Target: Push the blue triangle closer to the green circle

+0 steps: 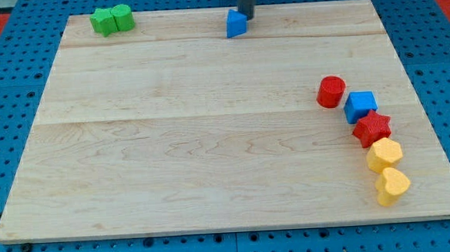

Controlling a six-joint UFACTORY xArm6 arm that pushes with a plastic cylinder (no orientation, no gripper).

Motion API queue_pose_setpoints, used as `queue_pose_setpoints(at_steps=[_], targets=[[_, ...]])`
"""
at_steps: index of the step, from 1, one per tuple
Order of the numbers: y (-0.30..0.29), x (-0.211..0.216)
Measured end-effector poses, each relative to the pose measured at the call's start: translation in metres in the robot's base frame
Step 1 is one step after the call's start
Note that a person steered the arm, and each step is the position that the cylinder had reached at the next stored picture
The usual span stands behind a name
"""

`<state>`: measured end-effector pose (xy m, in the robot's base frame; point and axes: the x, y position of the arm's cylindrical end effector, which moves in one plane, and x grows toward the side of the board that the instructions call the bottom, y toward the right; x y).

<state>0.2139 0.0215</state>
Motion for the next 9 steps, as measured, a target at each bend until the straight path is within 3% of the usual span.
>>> queue_pose_setpoints(at_steps=[1, 2, 3, 5, 6, 7, 9], targets=[[-0.001, 0.005], [0.056, 0.020], [0.060, 0.033], [-0.029, 0.023], [-0.052, -0.003], [-0.039, -0.006], [-0.096, -0.020]])
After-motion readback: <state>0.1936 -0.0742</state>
